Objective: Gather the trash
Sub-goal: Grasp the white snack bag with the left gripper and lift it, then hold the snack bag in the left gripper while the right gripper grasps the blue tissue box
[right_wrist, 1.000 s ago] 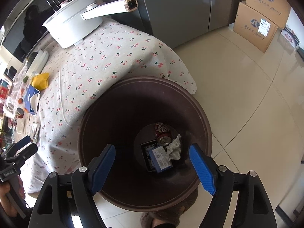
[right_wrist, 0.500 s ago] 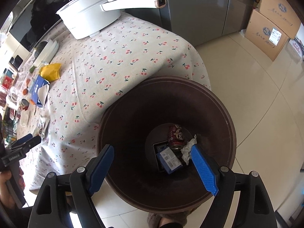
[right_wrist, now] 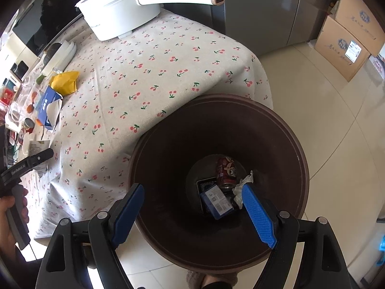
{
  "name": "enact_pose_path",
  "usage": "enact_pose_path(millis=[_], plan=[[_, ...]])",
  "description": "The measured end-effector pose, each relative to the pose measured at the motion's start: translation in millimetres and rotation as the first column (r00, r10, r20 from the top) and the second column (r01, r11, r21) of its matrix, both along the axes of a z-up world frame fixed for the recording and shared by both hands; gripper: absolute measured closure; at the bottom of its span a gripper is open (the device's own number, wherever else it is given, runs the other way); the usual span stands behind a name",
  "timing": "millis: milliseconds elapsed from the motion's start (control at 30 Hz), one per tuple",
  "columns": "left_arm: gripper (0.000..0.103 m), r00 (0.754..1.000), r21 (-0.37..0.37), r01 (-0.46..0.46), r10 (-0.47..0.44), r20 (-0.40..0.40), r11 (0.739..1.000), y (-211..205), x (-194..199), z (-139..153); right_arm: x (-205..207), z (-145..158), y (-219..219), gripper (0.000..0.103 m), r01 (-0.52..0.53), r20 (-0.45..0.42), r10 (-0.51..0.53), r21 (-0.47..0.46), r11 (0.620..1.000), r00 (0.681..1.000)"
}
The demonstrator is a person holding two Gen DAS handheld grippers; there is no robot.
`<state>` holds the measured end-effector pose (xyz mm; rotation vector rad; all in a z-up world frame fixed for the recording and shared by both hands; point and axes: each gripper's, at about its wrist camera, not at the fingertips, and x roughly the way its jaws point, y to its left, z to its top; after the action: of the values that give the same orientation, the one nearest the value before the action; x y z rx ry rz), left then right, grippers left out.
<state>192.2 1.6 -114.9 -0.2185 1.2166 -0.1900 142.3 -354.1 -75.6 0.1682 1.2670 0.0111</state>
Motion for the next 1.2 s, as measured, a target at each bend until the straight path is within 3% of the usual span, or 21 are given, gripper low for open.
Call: enact_pose_path(millis=[133, 267, 667, 800, 933, 1200], plan=[[0.075, 1.0, -0.026, -0.007, 0.008, 0.023, 1.0, 13.6, -2.7, 7.3, 5.9, 1.8, 13.9, 0.018, -0.018, 0.003, 0.018, -0.002, 1.0, 1.0], [0.09, 0.998, -0.026, -0.008, 0.009, 0.056, 1.0, 23.8, -9.4, 21.1, 12.1, 5.2, 30.8, 0.018, -0.038, 0.007, 0.038, -0.002, 0.999, 0.999], [0.093, 0.977, -0.019, -0.073, 0.075, 0.199, 0.997, 86.1, -27.2, 66.1, 50.6, 24.2, 122.0, 0.018, -0.081, 0.084, 0.077, 0.046, 0.996, 0.994], [0.093, 0.971, -0.026, -0.115, 0.118, 0.207, 0.993, 115.1, -36.6, 67.9, 71.9, 23.6, 172.7, 0.014, -0.076, 0.109, 0.062, 0.131, 0.989, 0.992], [0.093, 0.967, -0.04, -0.145, 0.15, 0.206, 0.989, 138.3, -39.1, 70.0, 97.1, 13.7, 218.4, 0.002, -0.03, 0.088, 0.007, 0.259, 0.965, 0.996], [0.093, 0.96, -0.063, -0.16, 0.17, 0.221, 0.985, 158.5, -39.0, 77.6, 139.6, -0.5, 287.9, 0.0, 0.032, 0.088, -0.062, 0.305, 0.952, 0.994]])
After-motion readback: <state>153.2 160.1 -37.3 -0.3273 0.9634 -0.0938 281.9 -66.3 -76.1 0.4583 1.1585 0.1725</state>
